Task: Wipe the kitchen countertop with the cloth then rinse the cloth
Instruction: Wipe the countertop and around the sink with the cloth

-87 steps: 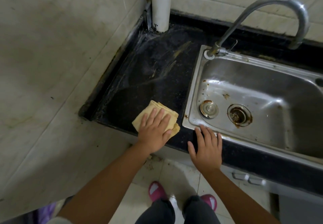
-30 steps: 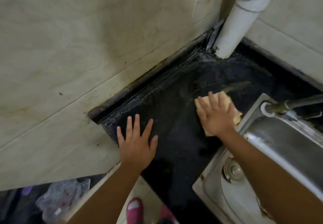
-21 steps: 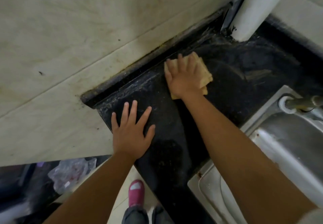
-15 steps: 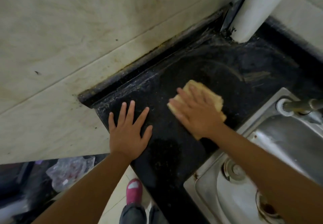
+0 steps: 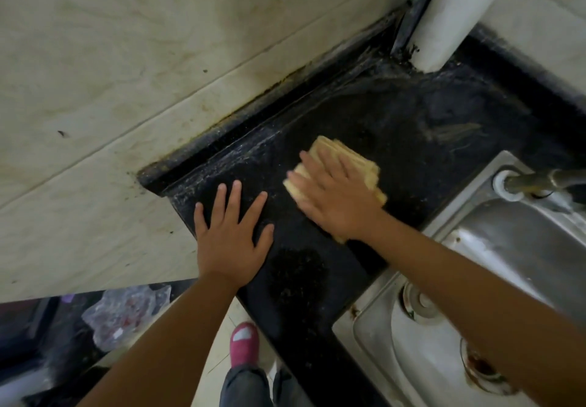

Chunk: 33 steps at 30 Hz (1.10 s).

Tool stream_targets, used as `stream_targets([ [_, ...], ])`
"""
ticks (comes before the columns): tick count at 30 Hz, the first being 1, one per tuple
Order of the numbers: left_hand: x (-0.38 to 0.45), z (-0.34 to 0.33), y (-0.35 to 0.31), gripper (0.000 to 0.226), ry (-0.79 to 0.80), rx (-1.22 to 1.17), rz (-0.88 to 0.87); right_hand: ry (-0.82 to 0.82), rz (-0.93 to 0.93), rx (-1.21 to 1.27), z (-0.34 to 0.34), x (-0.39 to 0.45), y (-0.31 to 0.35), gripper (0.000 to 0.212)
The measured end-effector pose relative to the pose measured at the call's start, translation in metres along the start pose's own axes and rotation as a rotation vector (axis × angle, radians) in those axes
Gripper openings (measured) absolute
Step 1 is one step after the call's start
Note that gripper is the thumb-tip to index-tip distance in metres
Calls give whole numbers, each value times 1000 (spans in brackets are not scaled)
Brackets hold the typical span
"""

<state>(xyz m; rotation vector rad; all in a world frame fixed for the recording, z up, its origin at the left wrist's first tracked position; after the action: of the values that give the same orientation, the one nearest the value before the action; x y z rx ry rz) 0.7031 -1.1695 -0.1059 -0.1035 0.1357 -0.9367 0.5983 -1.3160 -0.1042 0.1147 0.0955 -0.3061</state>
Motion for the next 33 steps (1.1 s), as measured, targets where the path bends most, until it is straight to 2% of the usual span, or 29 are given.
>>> stream_targets([
  [2, -1, 0, -2, 59, 21, -19, 18, 78, 38, -132, -3, -24, -58, 60],
  [3, -1, 0, -2, 60, 32, -28, 23, 98, -27, -168, 1, -32, -90, 66],
  [4, -2, -1, -1, 60, 35, -29, 19, 113, -167, -131, 12, -37, -118, 70],
  [7, -5, -3, 0, 56, 15, -13, -1, 45, -814, 125, 30, -33, -169, 55],
  [8, -5, -2, 2, 56, 4, -14, 1, 42, -903, 167, 30, -16, -169, 53],
  [10, -5, -1, 4, 54, -28, 8, -8, 56, -877, 194, 31, 27, -153, 53],
  [15, 2, -3, 2, 56, 2, 8, -20, 72, -586, 163, 18, 82, -88, 55],
  [18, 2, -1, 6, 65, 67, -43, 36, 127, -354, 92, 10, 59, -27, 56],
  [21, -8, -2, 7, 60, 52, -41, 20, 51, 22, 25, -3, -8, 27, 52],
  [22, -10, -3, 6, 58, 39, -32, 12, 59, 143, 21, -7, -29, 28, 50],
  [24, -8, -2, 2, 56, 19, -32, 6, 111, 239, -68, -10, -51, -1, 49],
  [26, 1, 1, -3, 60, 33, -56, 7, 64, 62, -115, 4, -45, -43, 56],
  [29, 4, 3, -3, 66, 24, -92, 18, -39, -511, 95, 25, -20, -78, 53],
  [30, 1, 2, -2, 67, 18, -91, 24, -31, -637, 161, 23, -12, -75, 53],
  [32, -4, 1, 2, 70, 9, -88, 42, -13, -715, 236, 20, 6, -57, 53],
  [33, -5, 1, 4, 71, 2, -88, 54, -2, -679, 248, 18, 15, -45, 52],
])
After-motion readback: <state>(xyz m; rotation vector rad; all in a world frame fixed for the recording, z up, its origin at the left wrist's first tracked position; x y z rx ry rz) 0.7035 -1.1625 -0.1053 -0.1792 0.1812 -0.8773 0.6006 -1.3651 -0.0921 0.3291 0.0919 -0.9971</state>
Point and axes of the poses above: each hand's wrist, its own x-axis towards the middle knuckle, its own z-axis out of the back of the hand, y = z × x, the point moved 3 cm from there along x, towards the middle knuckle, and after that the axes turned 6 degrees about z, right-handed, at the moved point
